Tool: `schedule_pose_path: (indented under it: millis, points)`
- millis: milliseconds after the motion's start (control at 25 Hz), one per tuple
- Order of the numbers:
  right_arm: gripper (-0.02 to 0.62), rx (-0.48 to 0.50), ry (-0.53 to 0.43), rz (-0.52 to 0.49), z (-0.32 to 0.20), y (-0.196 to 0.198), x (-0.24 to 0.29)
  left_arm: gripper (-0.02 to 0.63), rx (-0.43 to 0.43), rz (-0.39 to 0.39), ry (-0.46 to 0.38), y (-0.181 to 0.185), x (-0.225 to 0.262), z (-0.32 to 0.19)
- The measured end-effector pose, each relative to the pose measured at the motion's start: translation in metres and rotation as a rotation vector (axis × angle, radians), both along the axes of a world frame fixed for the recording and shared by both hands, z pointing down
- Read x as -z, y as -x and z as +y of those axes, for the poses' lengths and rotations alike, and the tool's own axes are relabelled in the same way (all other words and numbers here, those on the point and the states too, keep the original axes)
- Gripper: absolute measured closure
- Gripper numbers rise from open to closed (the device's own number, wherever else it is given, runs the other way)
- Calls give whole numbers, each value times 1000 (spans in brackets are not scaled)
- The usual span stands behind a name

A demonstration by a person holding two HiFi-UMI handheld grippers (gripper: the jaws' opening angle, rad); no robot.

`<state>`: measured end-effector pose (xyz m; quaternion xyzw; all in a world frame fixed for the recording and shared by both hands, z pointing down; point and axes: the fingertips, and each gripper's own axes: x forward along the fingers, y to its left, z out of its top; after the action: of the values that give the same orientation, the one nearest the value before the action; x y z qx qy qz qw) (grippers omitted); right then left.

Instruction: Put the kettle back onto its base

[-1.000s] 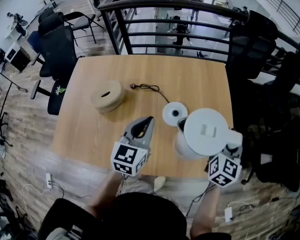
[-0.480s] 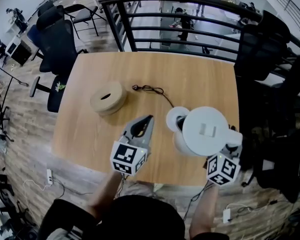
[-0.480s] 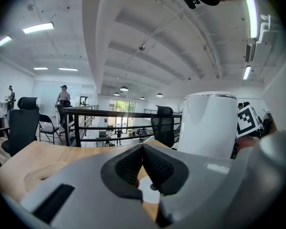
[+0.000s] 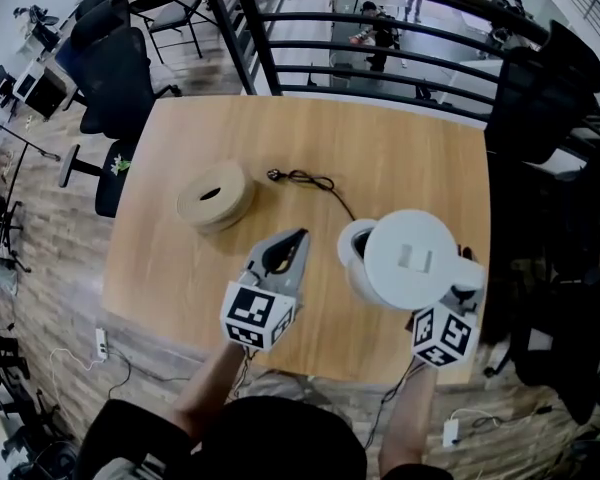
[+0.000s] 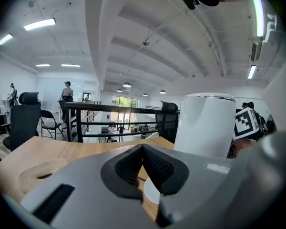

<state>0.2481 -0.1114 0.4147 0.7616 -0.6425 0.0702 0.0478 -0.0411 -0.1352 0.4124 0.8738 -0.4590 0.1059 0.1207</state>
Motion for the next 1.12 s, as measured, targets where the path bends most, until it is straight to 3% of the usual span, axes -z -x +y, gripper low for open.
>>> schedule_pose_path:
  millis: [1120]
  points:
    - [535,61,36,-9,-81,22,-71,604,28,-21,126,16,-73,-54]
